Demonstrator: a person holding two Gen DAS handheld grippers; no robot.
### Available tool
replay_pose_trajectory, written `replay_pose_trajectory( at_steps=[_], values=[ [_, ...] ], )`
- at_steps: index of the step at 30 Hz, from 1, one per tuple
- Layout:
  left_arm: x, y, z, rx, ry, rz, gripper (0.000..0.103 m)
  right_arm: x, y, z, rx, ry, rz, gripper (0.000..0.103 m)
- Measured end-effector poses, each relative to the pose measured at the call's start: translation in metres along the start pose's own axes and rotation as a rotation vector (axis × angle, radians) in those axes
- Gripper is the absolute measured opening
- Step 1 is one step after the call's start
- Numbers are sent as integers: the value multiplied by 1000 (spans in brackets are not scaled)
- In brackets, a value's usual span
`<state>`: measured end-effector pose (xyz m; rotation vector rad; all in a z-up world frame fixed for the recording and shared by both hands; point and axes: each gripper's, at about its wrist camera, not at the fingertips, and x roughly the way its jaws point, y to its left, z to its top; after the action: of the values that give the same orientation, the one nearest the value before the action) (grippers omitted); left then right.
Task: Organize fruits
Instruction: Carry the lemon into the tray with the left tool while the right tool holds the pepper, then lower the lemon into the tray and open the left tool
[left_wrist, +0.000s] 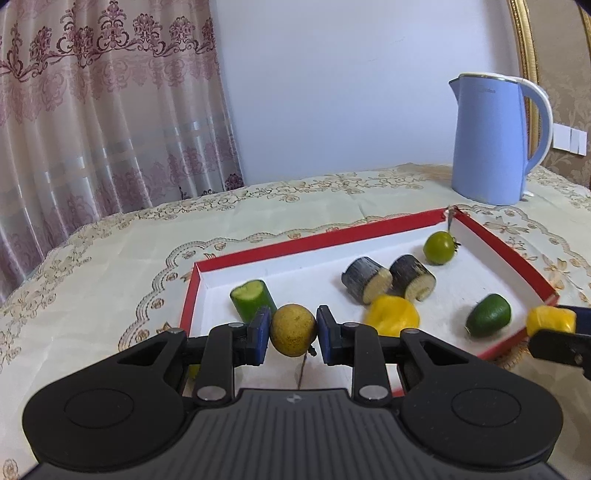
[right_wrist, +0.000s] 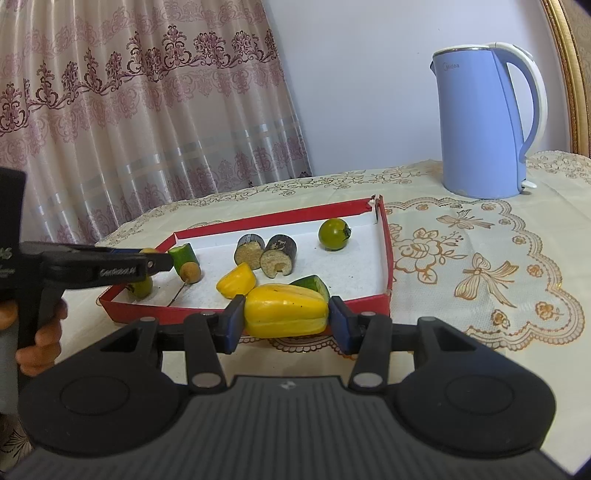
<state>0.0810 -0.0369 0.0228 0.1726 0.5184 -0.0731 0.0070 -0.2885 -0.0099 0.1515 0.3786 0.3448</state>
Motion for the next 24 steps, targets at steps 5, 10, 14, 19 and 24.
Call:
replay_pose_trajectory(
  at_steps=[5,10,14,19,24],
  values=[
    [15,-1,5,3,22,11,26,-1,0,-1,7,0,4,46],
    [28,-1,10,-14,42,19,26,-1,1,-1,9,0,5,46],
    [35,-3,16,-7,41,35,26,0,-1,-1,12,1,8,46],
    [43,-2,22,-10,49,48,26,0,-2,-1,14,2,10,46],
    [44,8,26,-41,52,47,26,0,-3,-1,27,1,15,46]
  ],
)
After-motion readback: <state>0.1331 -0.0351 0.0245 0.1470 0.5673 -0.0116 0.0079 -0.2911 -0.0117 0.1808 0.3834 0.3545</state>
